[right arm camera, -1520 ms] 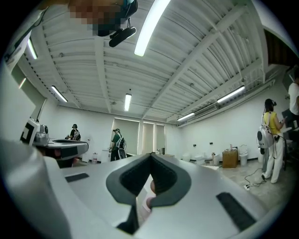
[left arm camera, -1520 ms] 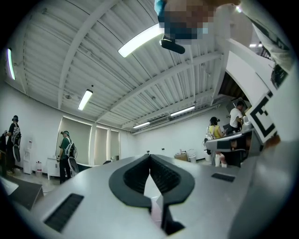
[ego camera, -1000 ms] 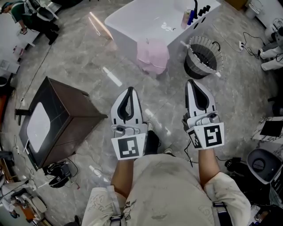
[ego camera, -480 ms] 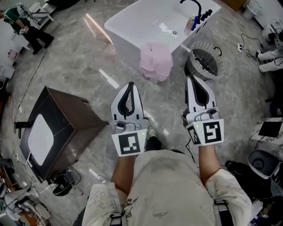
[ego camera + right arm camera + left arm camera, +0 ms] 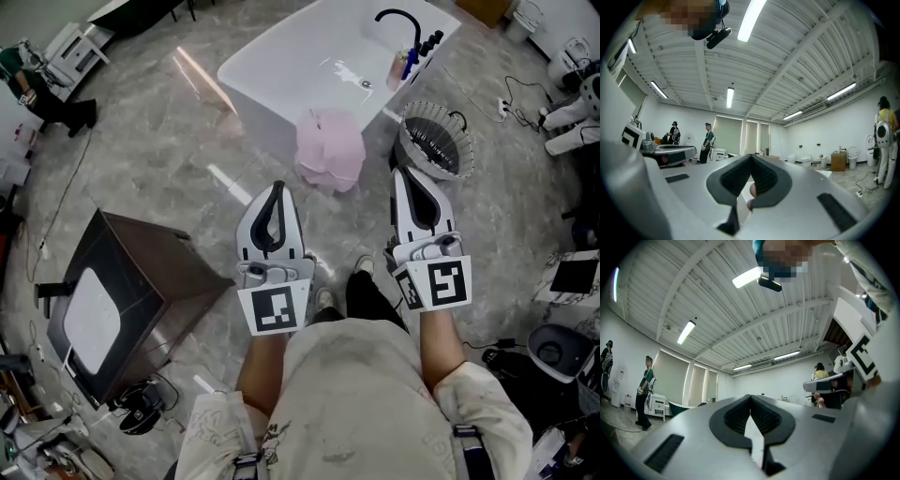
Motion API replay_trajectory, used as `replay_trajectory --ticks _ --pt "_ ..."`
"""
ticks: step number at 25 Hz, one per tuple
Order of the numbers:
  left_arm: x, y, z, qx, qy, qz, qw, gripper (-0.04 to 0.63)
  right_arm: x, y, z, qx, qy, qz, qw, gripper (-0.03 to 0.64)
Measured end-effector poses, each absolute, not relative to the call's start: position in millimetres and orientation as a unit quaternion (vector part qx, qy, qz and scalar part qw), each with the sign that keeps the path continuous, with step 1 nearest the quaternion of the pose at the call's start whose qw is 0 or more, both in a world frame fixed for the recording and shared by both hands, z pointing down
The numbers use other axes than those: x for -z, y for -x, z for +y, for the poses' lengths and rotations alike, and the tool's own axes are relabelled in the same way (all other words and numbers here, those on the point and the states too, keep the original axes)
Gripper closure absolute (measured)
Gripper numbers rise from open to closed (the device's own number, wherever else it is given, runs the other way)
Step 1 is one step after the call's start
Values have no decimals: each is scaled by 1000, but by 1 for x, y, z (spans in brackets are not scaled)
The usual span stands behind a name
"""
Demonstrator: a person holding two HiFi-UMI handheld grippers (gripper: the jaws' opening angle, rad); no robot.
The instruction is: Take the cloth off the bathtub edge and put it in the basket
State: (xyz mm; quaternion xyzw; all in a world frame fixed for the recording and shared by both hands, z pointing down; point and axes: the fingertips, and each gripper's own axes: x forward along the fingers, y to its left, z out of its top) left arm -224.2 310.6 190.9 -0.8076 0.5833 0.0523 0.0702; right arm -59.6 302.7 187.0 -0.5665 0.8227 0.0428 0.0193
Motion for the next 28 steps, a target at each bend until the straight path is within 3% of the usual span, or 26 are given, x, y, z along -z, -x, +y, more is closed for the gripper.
replay_trajectory --ticks 28 --pt "-186 87 88 -17 789 608 88 592 -207 -78 59 -2 542 838 58 627"
